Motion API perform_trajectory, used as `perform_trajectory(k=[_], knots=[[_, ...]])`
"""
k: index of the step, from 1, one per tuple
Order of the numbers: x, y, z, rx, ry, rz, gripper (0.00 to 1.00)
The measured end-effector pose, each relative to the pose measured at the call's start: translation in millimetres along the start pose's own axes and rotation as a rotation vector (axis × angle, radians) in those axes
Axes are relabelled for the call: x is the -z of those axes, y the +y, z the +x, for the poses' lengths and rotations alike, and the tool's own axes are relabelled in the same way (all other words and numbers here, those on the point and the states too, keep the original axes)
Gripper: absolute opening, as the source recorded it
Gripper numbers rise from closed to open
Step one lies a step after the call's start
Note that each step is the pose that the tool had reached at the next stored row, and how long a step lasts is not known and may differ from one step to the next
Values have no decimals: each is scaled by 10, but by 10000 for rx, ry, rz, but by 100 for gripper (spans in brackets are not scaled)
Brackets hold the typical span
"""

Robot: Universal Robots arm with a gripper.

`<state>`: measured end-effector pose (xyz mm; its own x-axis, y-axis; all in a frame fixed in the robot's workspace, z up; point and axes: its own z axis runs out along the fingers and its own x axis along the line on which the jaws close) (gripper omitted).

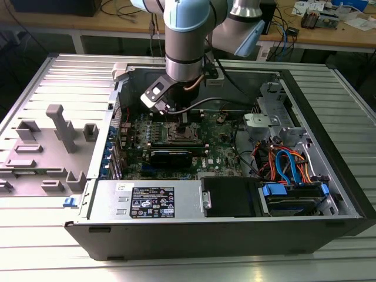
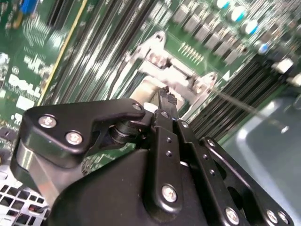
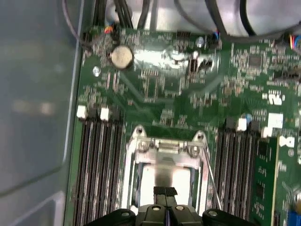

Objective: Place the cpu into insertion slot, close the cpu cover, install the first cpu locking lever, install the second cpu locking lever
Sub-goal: 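Close the cpu cover, then install the first cpu locking lever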

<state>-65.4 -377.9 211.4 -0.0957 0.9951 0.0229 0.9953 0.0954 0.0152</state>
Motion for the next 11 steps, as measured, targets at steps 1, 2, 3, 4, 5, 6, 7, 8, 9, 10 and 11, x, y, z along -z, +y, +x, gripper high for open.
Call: perform_trajectory(k=[1,2,3,4,5,6,7,8,9,10,11], knots=[[-1,39,-4,1,-2,1,11],[-2,66,-6,1,-3,1,11],[-3,100,-9,0,-5,1,11],[-4,127,-12,0,-6,2,11],[-4,151,-15,2,-7,2,11],[-4,152,-15,1,-7,1,11],[-4,152,-15,0,-7,2,11],[-5,152,-14,0,-7,1,11],[-5,153,-14,0,-6,1,11],[-5,155,-14,0,-7,1,11],[-4,155,-14,0,-7,1,11]])
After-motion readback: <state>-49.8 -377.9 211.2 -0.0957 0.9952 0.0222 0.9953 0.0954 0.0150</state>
